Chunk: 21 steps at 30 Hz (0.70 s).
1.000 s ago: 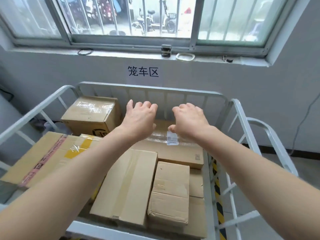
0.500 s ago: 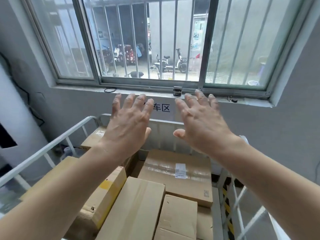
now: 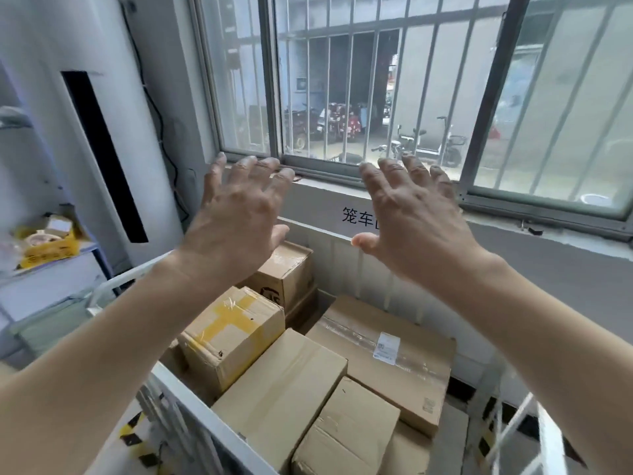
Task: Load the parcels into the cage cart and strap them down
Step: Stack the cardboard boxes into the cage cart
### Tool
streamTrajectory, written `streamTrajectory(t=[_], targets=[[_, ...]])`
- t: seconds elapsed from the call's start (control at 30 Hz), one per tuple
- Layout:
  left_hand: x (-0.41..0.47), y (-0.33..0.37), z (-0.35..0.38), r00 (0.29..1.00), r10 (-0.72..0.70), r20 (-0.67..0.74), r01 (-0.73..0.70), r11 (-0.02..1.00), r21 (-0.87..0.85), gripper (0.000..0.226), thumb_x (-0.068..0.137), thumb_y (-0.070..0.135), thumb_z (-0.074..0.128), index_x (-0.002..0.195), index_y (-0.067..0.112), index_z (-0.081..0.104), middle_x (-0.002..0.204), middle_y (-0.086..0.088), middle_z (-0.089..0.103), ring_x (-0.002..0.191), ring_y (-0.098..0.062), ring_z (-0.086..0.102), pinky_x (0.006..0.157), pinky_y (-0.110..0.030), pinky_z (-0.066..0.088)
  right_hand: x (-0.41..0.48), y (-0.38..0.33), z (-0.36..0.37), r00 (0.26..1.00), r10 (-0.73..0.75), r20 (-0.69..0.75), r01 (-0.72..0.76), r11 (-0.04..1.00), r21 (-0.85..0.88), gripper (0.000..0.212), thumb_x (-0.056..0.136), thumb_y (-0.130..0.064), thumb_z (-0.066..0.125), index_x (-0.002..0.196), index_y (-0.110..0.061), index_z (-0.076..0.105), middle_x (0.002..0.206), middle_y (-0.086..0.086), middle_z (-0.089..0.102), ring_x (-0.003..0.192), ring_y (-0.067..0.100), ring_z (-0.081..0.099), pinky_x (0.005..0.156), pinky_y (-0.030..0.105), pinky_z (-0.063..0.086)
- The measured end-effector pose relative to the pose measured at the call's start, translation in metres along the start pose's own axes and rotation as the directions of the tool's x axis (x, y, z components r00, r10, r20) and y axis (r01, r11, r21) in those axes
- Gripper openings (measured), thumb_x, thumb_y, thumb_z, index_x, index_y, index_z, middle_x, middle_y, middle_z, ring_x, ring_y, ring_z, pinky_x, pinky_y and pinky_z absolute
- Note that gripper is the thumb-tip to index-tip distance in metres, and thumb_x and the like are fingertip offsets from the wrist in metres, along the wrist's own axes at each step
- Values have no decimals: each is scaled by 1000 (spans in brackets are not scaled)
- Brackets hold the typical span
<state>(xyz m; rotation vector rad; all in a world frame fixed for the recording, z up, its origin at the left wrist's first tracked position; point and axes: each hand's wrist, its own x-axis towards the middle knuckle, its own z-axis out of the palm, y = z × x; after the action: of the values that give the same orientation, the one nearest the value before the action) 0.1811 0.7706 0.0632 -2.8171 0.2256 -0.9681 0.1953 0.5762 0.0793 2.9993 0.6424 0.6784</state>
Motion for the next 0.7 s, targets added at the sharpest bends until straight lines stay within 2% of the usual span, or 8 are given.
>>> streamTrajectory(t=[0.3, 0.47, 0.7], targets=[[-88, 75, -88, 973, -231, -8, 231, 968, 96, 69, 83, 30, 69, 143, 13, 40, 145, -8, 43, 137, -28, 35, 116, -49, 10, -85, 29, -36, 970, -244, -8, 243, 959, 145, 88, 89, -49, 58, 153, -19, 5, 160, 7, 9, 148, 31, 0, 117, 49, 0], [-124, 83, -141, 954, -292, -72, 300, 936, 185, 67, 77, 23, 75, 136, 7, 48, 137, -13, 51, 129, -33, 44, 112, -54, 17, -111, 17, -60, 943, -324, -72, 332, 918, 217, 87, 89, -48, 58, 152, -19, 6, 160, 7, 9, 148, 31, 0, 117, 49, 0], [-189, 98, -190, 929, -359, -94, 371, 895, 248, 65, 79, 21, 74, 137, 7, 48, 137, -15, 51, 129, -35, 44, 112, -53, 18, -155, -25, -89, 896, -428, -122, 445, 857, 259, 85, 88, -47, 60, 151, -21, 9, 159, 7, 12, 148, 31, -1, 118, 50, 0]])
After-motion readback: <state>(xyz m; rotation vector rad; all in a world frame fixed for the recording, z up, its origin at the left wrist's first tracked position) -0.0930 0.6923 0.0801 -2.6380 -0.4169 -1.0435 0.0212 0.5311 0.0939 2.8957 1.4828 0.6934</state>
